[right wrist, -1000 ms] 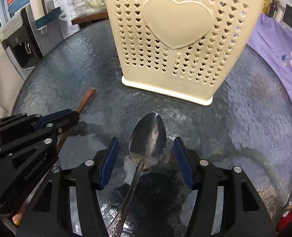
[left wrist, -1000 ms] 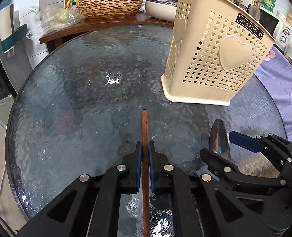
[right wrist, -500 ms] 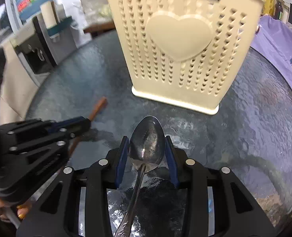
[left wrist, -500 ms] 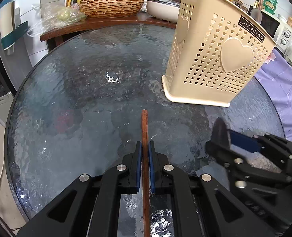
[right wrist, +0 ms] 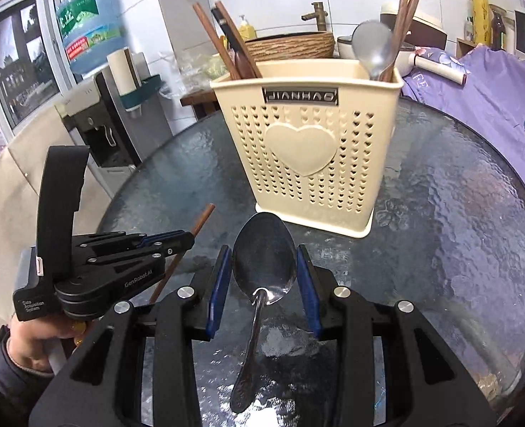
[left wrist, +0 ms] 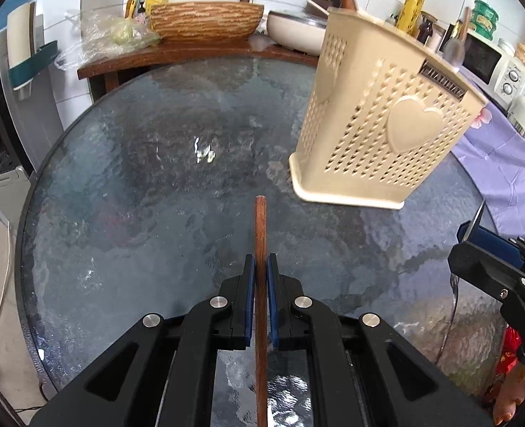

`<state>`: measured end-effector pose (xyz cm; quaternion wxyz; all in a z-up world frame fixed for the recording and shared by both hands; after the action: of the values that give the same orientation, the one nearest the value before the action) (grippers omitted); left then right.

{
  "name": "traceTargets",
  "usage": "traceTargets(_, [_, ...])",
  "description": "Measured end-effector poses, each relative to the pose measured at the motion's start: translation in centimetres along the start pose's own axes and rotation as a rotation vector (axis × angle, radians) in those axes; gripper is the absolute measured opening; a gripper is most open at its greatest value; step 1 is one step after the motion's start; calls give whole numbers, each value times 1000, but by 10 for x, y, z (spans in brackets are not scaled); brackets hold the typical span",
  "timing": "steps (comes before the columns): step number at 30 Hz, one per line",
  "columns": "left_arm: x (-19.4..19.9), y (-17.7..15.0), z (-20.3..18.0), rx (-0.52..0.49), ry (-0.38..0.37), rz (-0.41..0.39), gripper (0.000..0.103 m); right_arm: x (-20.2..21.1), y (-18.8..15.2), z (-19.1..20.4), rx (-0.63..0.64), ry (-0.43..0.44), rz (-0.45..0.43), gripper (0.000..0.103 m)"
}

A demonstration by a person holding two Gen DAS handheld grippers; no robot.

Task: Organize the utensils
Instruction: 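Lift the chopstick and metal spoon and carry both above the cream holder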

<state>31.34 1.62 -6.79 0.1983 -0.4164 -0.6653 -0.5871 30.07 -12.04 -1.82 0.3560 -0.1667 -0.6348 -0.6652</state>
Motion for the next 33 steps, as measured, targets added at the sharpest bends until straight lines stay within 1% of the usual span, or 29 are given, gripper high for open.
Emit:
traceTargets(5, [22, 6, -12, -26, 3, -64, 7, 12, 5, 1, 4, 10, -17, 37])
traceTargets(11, [47, 13, -24, -41, -22, -131, 7, 23, 9, 4, 15, 12, -29, 37])
traceTargets(15, [64, 17, -33, -56, -29, -176, 7, 28, 10, 0, 2, 32, -29, 37])
traceTargets(19, [72, 19, -37, -63, -35, -198, 7, 33, 11, 0, 15, 13, -35, 37])
traceTargets(25, [84, 21, -42, -60, -48, -231, 7, 34, 9, 1, 16, 15, -36, 37])
traceTargets(33, [104, 27, -49, -70, -67, -306, 7, 35, 9, 0, 9, 14, -38, 37])
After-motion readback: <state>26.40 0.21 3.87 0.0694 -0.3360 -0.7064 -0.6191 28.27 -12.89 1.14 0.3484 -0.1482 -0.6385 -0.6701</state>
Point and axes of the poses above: each gripper's, at about its wrist camera, not at the fingertips, and x roughly against the way its jaws point, z to its left, y to its top, the point moved 4 cm from there along -x, roughly the way its jaws point, and after that the axes turned 6 degrees about -y, right-handed, at the moved point
